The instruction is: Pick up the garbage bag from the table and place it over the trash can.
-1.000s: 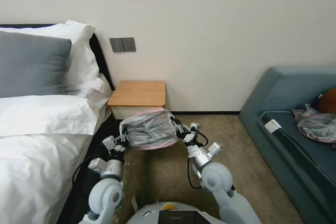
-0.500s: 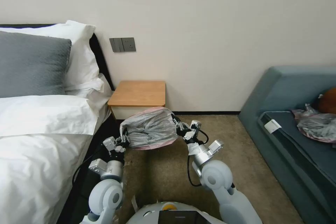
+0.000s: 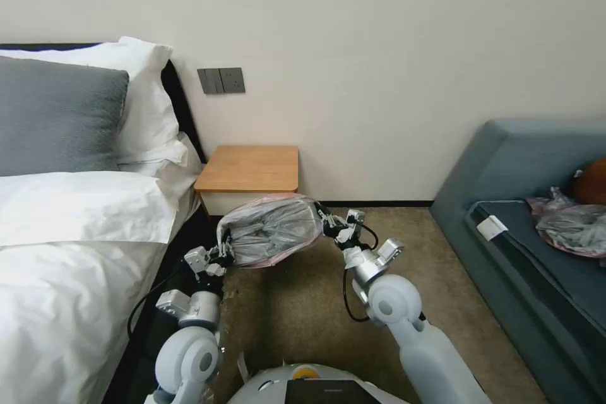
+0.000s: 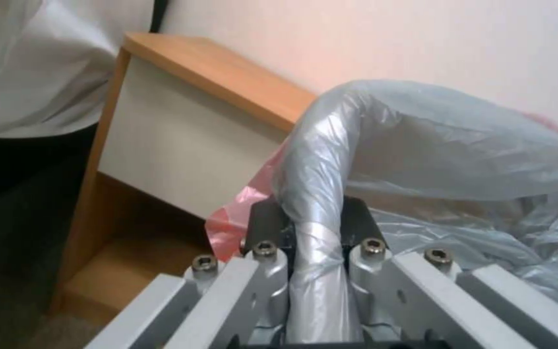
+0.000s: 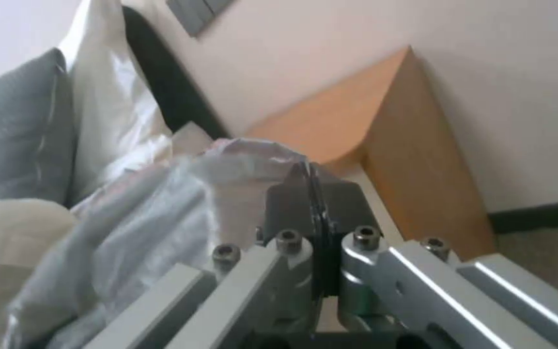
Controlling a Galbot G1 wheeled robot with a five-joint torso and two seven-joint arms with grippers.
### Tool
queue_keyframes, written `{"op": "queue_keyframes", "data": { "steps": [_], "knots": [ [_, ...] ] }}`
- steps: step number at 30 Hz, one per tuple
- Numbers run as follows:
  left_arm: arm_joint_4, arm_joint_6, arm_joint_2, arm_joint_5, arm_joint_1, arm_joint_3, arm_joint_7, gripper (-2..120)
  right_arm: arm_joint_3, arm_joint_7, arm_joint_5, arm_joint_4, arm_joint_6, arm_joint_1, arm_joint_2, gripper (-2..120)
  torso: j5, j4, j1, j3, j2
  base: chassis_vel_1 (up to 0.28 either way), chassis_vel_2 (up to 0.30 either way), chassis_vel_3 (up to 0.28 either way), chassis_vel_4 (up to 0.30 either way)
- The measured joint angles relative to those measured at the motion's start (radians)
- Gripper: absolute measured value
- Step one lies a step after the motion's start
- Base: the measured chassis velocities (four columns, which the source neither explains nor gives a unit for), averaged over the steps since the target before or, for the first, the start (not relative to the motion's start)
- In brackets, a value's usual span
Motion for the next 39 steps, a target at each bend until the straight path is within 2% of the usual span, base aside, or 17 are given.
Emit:
{"op": "queue_keyframes", "data": {
  "steps": [4, 12, 18, 26, 33, 39],
  "knots": [
    [-0.009, 0.005, 0.0, -0.039, -0.003, -0.009, 0.004, 5, 0.001, -0.012, -0.021, -0.002, 0.0, -0.021, 0.002, 0, 0.0, 0.0001, 0.0, 0.0, 0.0, 0.0, 0.0, 0.0, 0.0],
    [-0.021, 0.047, -0.001, -0.131, -0.015, -0.033, -0.037, 5, -0.003, -0.05, -0.115, 0.011, 0.017, -0.073, 0.011, 0, -0.0001, -0.0001, 0.0, 0.0, 0.0, 0.0, 0.0, 0.0, 0.0],
    [-0.047, 0.088, 0.001, -0.217, -0.008, -0.054, -0.047, 5, -0.015, -0.075, -0.181, -0.055, 0.063, -0.034, 0.024, 0, -0.0001, 0.0, 0.0, 0.0, 0.0, 0.0, 0.0, 0.0, 0.0],
    [-0.054, 0.102, 0.003, -0.259, -0.011, -0.071, -0.051, 5, -0.019, -0.137, -0.289, -0.115, 0.107, -0.01, 0.023, 0, -0.0002, 0.0002, 0.0, 0.0, 0.0, 0.0, 0.0, 0.0, 0.0],
    [-0.054, 0.113, 0.004, -0.288, -0.027, -0.086, -0.057, 5, -0.02, -0.145, -0.312, -0.113, 0.114, -0.039, 0.02, 0, -0.0001, -0.0002, 0.0, 0.0, 0.0, 0.0, 0.0, 0.0, 0.0],
    [-0.056, 0.12, 0.001, -0.288, -0.013, -0.083, -0.046, 5, -0.02, -0.138, -0.31, -0.151, 0.121, 0.022, 0.014, 0, 0.0, 0.0002, 0.0, 0.0, 0.0, 0.0, 0.0, 0.0, 0.0]
  ]
}}
